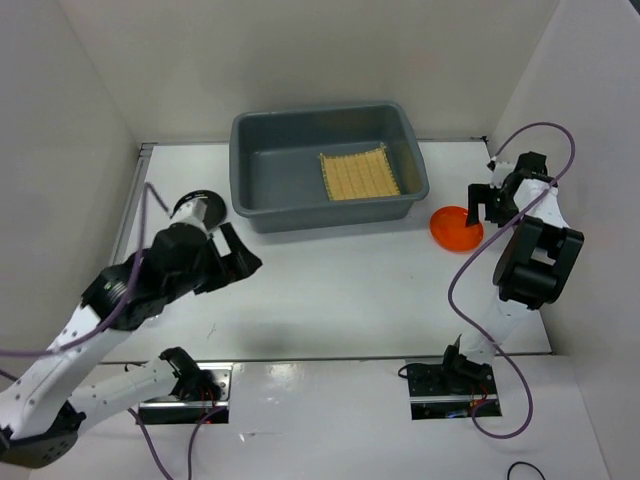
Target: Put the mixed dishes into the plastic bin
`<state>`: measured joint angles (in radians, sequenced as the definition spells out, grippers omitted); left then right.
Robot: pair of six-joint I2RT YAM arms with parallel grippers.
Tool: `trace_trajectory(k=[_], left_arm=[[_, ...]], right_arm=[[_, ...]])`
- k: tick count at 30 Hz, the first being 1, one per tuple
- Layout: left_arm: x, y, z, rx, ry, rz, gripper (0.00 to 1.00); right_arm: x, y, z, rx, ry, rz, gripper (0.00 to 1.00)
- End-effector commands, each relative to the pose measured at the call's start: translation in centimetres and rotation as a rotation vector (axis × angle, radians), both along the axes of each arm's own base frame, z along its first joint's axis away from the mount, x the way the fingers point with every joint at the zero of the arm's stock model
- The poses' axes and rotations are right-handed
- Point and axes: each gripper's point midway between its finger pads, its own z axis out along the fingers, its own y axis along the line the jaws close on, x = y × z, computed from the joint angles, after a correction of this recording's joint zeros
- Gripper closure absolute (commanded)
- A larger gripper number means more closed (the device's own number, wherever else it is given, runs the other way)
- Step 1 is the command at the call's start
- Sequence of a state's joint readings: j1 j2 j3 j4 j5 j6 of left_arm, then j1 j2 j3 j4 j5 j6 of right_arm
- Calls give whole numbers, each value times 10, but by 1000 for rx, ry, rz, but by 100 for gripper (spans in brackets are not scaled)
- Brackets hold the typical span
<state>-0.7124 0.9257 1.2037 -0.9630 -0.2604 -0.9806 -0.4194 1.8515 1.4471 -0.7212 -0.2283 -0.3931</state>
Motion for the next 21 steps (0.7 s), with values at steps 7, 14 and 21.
trace_trajectory(k=[7, 14, 21], left_arm=[[-30, 5, 1, -214, 26, 64, 1], [-38, 5, 4, -261, 40, 62, 1], [-43, 1, 6, -320, 49, 64, 1]], right_arm=[[-1, -48, -65, 63, 113, -87, 2], [-9, -21, -106, 336, 226, -13, 7], [-29, 34, -128, 617, 338, 104, 21]])
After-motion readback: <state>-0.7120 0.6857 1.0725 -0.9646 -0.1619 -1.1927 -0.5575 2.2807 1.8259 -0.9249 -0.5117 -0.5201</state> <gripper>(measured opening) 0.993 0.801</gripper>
